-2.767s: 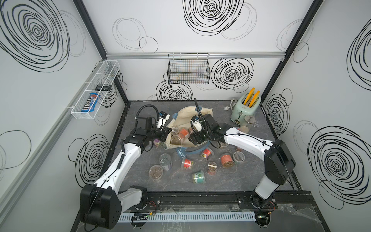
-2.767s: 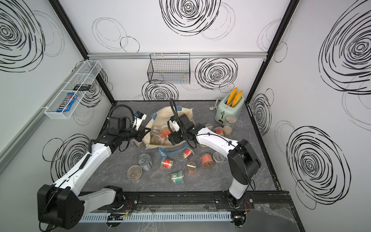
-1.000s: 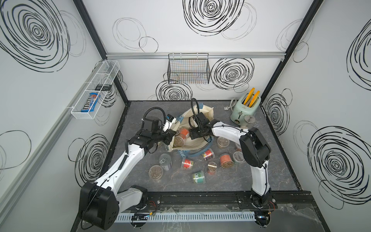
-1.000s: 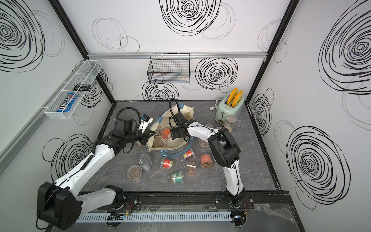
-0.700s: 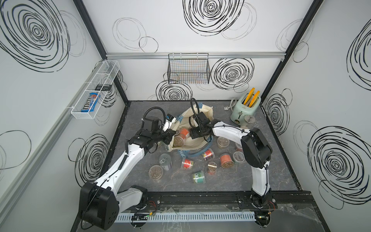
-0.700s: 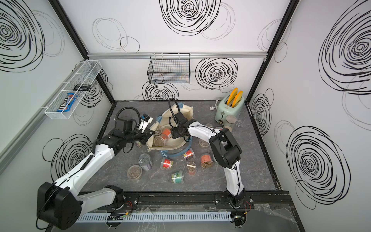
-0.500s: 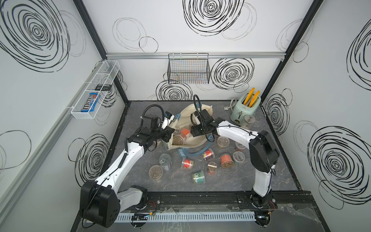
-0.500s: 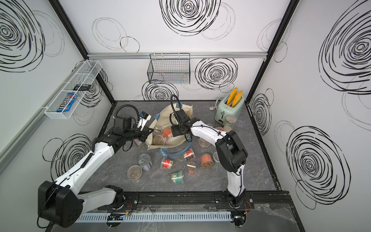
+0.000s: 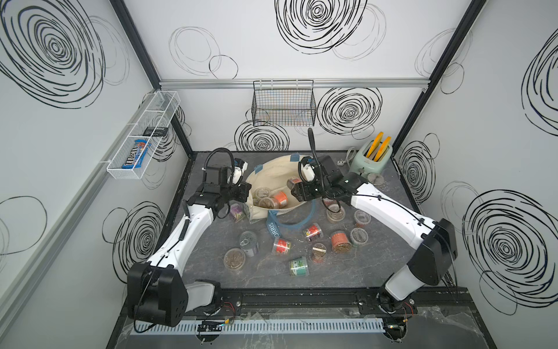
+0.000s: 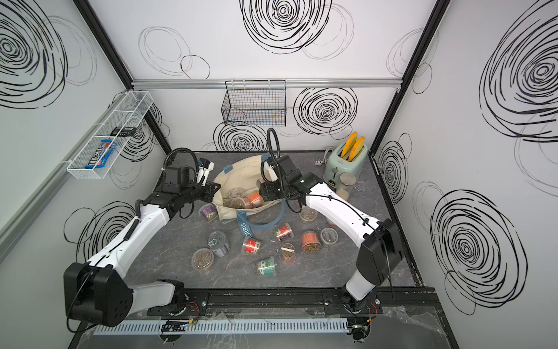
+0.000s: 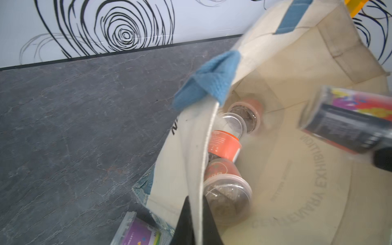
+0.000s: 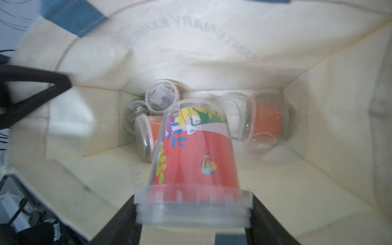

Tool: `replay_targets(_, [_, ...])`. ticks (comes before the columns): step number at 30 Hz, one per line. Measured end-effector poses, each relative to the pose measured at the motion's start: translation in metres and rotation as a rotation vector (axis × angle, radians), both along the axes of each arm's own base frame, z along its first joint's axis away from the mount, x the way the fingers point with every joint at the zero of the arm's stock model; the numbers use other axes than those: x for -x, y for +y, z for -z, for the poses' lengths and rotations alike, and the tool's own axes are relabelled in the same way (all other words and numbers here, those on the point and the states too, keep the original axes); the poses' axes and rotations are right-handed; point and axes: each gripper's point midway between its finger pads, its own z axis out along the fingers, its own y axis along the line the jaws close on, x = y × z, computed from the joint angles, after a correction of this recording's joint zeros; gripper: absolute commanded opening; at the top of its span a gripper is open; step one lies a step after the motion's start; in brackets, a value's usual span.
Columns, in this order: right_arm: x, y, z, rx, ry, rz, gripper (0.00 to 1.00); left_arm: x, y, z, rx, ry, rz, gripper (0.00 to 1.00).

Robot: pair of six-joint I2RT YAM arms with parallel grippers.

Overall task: Take out the seed jars from the canvas bag
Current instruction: Pick up the seed jar from the canvas bag, then place the seed jar at the center of the board.

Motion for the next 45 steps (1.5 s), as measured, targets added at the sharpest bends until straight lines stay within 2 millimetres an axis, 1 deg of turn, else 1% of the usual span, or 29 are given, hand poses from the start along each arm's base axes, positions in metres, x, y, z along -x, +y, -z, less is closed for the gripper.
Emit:
replay_targets(2, [0.006, -0.014, -0.011, -0.019, -0.011, 0.004, 0.7, -0.006, 0.007, -0.001, 0.005, 0.004, -0.024, 0.0])
replay_targets(5, [0.012, -0.04, -0.019, -0.037, -0.022, 0.026, 0.7, -0.013, 0.015, -0.001, 0.013, 0.009, -0.052, 0.0])
replay_targets(8, [0.018, -0.07, -0.024, -0.057, -0.023, 0.063, 0.7, -0.016, 0.019, -0.002, 0.019, 0.013, -0.067, 0.0])
replay_targets(11, [0.022, -0.092, -0.032, -0.075, -0.025, 0.095, 0.7, -0.017, 0.02, -0.002, 0.026, 0.015, -0.075, 0.0])
replay_targets(14, [0.027, -0.105, -0.035, -0.071, -0.018, 0.107, 0.7, -0.018, 0.023, -0.002, 0.033, 0.018, -0.088, 0.0])
replay_targets(16, [0.031, -0.108, -0.03, -0.063, -0.002, 0.1, 0.7, -0.019, 0.025, -0.001, 0.039, 0.022, -0.099, 0.0])
replay_targets(18, [0.035, -0.11, -0.019, -0.051, 0.027, 0.093, 0.7, -0.019, 0.028, -0.001, 0.046, 0.025, -0.111, 0.0])
replay_targets(22, [0.044, -0.112, 0.017, -0.006, 0.13, 0.073, 0.7, -0.02, 0.032, -0.001, 0.06, 0.031, -0.13, 0.0])
replay_targets(25, [0.046, -0.111, 0.041, 0.026, 0.207, 0.067, 0.71, -0.02, 0.033, -0.002, 0.066, 0.033, -0.134, 0.0])
replay_targets(29, [0.048, -0.11, 0.069, 0.066, 0.304, 0.051, 0.7, -0.021, 0.035, -0.002, 0.073, 0.036, -0.143, 0.0])
replay_targets(36, [0.053, -0.11, 0.106, 0.135, 0.423, 0.03, 0.71, -0.022, 0.044, -0.003, 0.085, 0.034, -0.169, 0.0])
replay_targets(41, [0.053, -0.108, 0.137, 0.217, 0.494, 0.023, 0.72, -0.023, 0.05, -0.003, 0.096, 0.036, -0.189, 0.0])
replay_targets(45, [0.048, -0.101, 0.149, 0.264, 0.511, 0.012, 0.72, -0.026, 0.062, -0.006, 0.107, 0.027, -0.219, 0.0])
